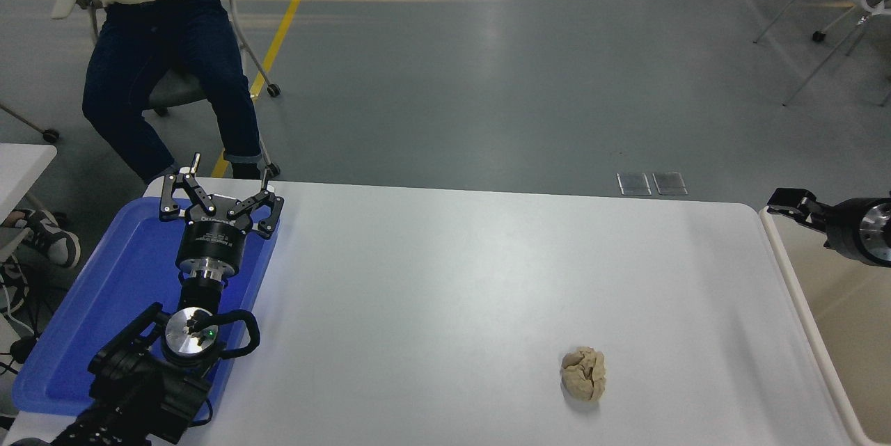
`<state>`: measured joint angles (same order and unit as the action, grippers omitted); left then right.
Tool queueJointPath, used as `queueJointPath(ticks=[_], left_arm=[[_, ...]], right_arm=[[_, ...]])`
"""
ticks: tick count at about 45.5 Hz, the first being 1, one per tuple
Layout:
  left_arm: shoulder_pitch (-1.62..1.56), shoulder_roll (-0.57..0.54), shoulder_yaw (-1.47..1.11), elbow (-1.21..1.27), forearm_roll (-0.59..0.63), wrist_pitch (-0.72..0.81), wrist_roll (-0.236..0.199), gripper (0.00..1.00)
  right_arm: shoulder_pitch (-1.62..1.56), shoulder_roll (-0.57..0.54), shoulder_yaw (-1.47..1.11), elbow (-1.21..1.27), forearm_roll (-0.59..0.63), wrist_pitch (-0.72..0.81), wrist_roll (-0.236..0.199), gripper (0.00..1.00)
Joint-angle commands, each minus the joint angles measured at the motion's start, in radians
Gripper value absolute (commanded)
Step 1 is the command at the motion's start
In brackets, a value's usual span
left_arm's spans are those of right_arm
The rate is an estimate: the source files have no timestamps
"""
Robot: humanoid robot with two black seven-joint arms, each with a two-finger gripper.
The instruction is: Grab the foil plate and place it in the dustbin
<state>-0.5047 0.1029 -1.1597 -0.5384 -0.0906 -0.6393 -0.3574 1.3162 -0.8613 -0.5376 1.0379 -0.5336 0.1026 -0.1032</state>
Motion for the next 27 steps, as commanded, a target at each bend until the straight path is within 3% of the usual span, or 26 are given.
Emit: queueJointPath(ticks=[1, 21, 27], left_arm=[[0.0, 0.0, 0.0, 0.0, 0.0, 0.0, 0.0, 1.0], [0.0, 0.001, 0.0, 0.0, 0.0, -0.002, 0.0, 1.0], [0.0, 0.0, 0.0, 0.0, 0.0, -0.002, 0.0, 1.0]], right_arm=[[0.211, -0.009, -0.212, 0.157, -0.02, 0.006, -0.003, 1.0], [0.626, 0.14, -0.567, 0.39, 0.0, 0.009, 0.005, 1.0], [0.69, 0.22, -0.604, 0.426, 0.076, 0.038, 0.005, 1.0]])
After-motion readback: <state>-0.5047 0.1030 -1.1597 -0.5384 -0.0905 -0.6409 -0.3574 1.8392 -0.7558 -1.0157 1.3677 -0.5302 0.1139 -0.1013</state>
